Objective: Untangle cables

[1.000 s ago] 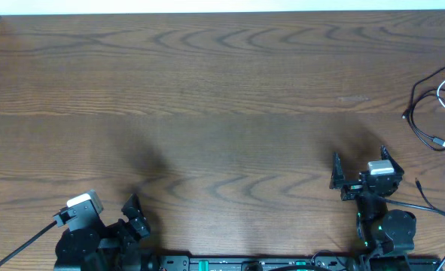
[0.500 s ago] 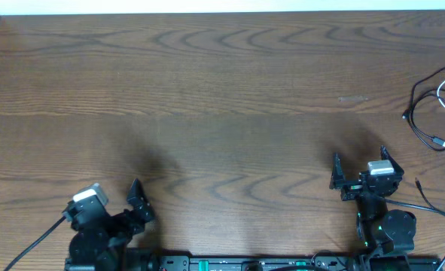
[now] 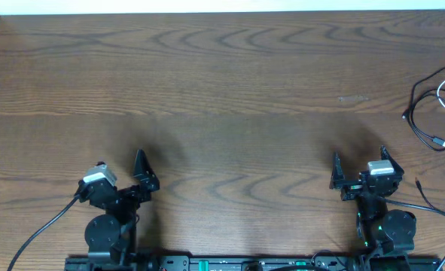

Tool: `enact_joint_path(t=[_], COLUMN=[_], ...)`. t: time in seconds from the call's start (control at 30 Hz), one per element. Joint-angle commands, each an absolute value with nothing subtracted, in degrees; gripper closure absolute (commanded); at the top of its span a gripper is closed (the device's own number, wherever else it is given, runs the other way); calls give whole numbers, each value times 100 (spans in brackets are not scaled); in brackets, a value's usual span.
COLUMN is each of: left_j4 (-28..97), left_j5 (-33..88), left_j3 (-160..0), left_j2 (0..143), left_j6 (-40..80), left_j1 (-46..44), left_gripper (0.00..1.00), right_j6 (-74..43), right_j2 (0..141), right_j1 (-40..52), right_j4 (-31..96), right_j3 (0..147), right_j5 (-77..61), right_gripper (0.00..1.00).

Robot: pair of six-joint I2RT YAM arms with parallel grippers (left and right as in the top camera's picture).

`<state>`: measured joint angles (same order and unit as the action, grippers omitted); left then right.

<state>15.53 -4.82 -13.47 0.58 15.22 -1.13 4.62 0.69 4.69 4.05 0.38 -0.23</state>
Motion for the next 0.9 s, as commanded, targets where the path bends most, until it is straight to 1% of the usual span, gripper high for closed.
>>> enact_joint_path(t=[0.0,0.27,0.47,0.63,0.87], left_j4=[945,-832,-589,379,379], left_j5=[-416,49,268,519,537], left_j3=[-1024,-27,-23,-23,-23], left_j2=[10,10,8,8,8], left_j6=[893,-69,-666,-661,-768], left_j1=[-89,-86,-89,-89,-93], left_gripper=[2,2,2,2,2], right_j6=[434,434,434,434,434], right_j2=[30,30,30,30,30], right_j1=[493,493,493,493,493], right_j4=[436,436,436,436,436], right_j3=[30,30,30,30,32], right_j5=[-54,-54,-54,-54,-54], right_gripper=[1,1,1,1,1])
